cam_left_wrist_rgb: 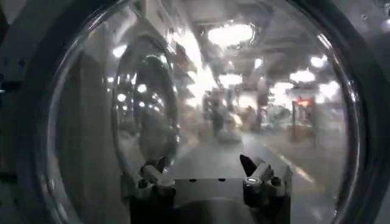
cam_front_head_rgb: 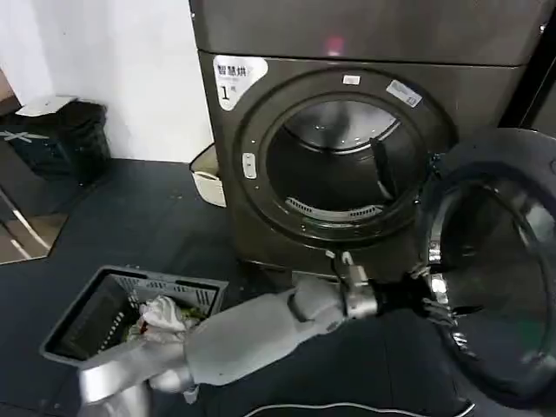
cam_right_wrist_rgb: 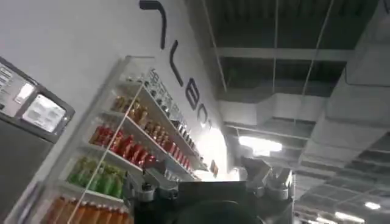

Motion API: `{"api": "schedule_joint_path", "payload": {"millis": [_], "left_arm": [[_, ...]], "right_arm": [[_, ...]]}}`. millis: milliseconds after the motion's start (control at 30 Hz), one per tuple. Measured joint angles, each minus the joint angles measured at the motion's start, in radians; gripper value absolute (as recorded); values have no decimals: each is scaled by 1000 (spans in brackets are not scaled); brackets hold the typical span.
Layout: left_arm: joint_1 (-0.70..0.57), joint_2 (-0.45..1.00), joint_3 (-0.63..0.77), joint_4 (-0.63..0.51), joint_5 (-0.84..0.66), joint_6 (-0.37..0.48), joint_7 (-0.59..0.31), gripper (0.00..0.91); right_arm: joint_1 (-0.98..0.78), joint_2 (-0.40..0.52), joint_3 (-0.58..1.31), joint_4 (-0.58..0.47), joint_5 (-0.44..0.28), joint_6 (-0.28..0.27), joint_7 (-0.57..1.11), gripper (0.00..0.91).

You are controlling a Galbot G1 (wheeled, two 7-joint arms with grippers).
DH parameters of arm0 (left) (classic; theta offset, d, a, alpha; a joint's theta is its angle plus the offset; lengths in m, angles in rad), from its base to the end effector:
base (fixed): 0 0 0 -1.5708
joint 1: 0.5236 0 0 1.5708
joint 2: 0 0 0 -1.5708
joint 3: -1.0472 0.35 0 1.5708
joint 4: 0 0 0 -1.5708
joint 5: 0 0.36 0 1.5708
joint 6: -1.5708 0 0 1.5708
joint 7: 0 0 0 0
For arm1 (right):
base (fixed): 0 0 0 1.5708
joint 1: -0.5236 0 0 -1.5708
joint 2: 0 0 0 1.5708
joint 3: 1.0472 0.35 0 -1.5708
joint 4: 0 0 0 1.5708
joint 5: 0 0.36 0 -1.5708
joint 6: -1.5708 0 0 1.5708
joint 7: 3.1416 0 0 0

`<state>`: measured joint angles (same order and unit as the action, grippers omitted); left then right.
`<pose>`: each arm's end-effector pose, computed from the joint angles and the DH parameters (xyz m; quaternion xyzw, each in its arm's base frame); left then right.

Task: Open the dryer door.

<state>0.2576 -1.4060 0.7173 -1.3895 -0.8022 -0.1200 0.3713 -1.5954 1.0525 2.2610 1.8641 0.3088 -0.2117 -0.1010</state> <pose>0.4104 -0.2624 -0.2454 0.6674 0.7425 -0.0265 0.0506 -0.0724 -0.4170 -0.0088 0.5774 0.7540 -0.2909 0.1163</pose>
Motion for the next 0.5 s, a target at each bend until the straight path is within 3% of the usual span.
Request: {"api": "schedule_joint_path", "payload": {"millis": [333, 500], "left_arm": [[-43, -94, 40, 81, 2, -13, -28, 907], [-60, -138, 43, 123, 22, -5, -93, 907]], "right_arm": [[-25, 7, 49, -12, 3, 4, -25, 907], [-29, 12, 59, -9, 1, 11, -30, 907]]}}
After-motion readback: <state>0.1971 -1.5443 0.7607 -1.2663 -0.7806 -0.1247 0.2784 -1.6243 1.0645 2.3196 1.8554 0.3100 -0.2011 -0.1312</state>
